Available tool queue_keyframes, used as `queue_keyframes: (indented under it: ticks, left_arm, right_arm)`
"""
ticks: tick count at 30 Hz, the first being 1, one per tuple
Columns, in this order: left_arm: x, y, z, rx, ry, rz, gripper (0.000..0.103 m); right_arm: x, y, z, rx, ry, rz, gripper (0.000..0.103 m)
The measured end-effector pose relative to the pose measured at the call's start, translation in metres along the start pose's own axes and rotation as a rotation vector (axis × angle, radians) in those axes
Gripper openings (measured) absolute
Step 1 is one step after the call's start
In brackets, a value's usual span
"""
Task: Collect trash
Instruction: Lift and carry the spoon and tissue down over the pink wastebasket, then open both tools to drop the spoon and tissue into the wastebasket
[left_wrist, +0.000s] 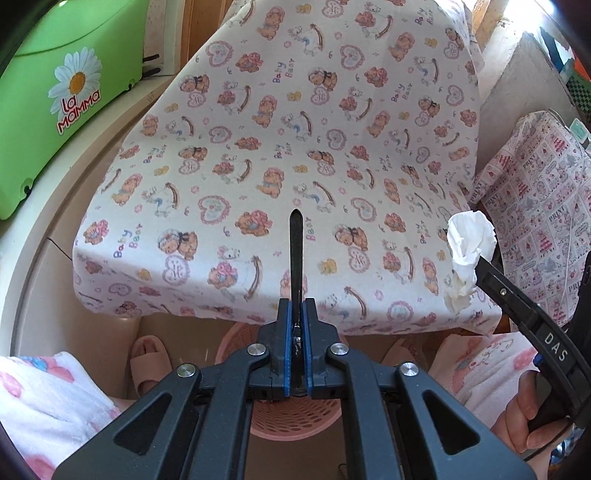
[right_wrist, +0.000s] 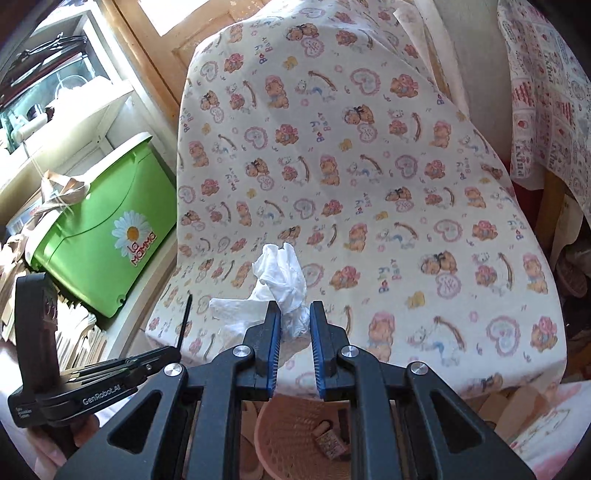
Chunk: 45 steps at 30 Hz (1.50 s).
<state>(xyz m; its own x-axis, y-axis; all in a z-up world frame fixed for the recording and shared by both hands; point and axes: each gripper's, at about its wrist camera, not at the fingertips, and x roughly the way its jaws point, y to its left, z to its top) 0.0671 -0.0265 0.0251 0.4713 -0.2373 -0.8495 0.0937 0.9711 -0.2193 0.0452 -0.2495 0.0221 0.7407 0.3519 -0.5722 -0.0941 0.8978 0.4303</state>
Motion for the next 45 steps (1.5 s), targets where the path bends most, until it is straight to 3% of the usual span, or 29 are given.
queue_keyframes:
  ticks: [13, 22, 28, 31, 41, 45]
  left_arm:
    - [0.022, 0.007, -0.043, -0.035, 0.132, -0.023, 0.005]
    - [0.052, 0.022, -0.074, -0.063, 0.256, -0.015, 0.005]
    - [0.088, 0.037, -0.088, -0.133, 0.343, 0.006, 0.005]
    - [0.106, 0.040, -0.092, -0.131, 0.381, 0.057, 0.005]
    - [0.165, 0.043, -0.097, -0.070, 0.450, 0.155, 0.005]
    - [0.189, 0.055, -0.098, -0.095, 0.495, 0.130, 0.006]
  right_arm:
    - [-0.015, 0.008, -0.061, 0.014, 0.088, 0.026, 0.017]
    - [0.015, 0.005, -0.089, -0.005, 0.240, -0.054, 0.017]
    - [0.053, -0.009, -0.108, 0.057, 0.371, -0.117, 0.017]
    - [0.078, -0.017, -0.117, 0.087, 0.447, -0.147, 0.017]
    - [0.142, -0.057, -0.160, 0.213, 0.575, -0.288, 0.017]
    - [0.162, -0.072, -0.171, 0.255, 0.596, -0.291, 0.017]
